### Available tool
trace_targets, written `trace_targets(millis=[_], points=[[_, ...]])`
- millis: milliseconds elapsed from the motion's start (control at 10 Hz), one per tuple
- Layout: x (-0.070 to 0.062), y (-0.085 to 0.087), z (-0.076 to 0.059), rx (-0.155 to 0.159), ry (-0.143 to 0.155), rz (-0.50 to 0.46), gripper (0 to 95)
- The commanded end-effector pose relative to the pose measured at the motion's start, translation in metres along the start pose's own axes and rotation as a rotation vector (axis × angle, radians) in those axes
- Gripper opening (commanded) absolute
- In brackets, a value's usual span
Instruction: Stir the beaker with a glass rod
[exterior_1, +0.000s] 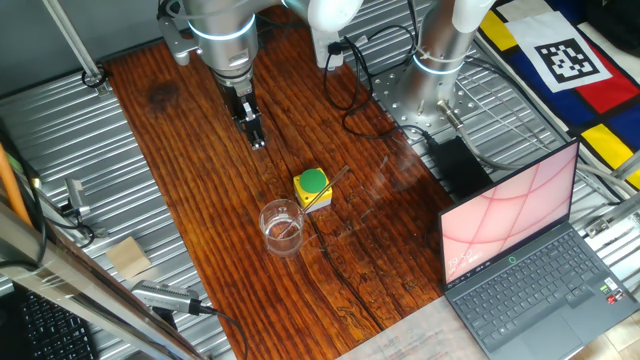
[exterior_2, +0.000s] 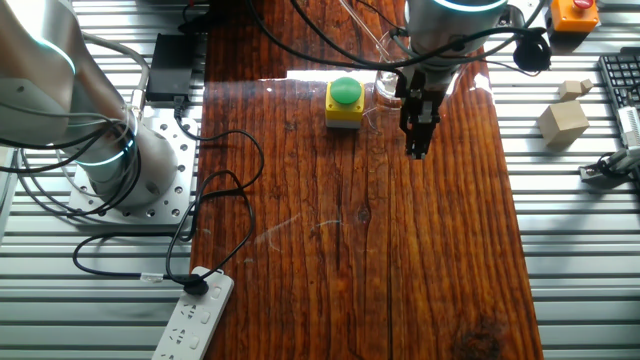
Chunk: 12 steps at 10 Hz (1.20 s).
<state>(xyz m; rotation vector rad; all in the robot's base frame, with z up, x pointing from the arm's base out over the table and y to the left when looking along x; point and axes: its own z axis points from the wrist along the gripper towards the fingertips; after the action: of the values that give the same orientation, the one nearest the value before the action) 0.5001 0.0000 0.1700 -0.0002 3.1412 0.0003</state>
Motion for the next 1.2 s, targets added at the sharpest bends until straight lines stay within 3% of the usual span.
trace_targets(millis=[100,1200], points=[[0.0001,0.0,0.0,-0.066,0.011,-0.206,0.0],[-0.0004,0.0015,0.0009,-0.05,0.027,-0.203,0.0]])
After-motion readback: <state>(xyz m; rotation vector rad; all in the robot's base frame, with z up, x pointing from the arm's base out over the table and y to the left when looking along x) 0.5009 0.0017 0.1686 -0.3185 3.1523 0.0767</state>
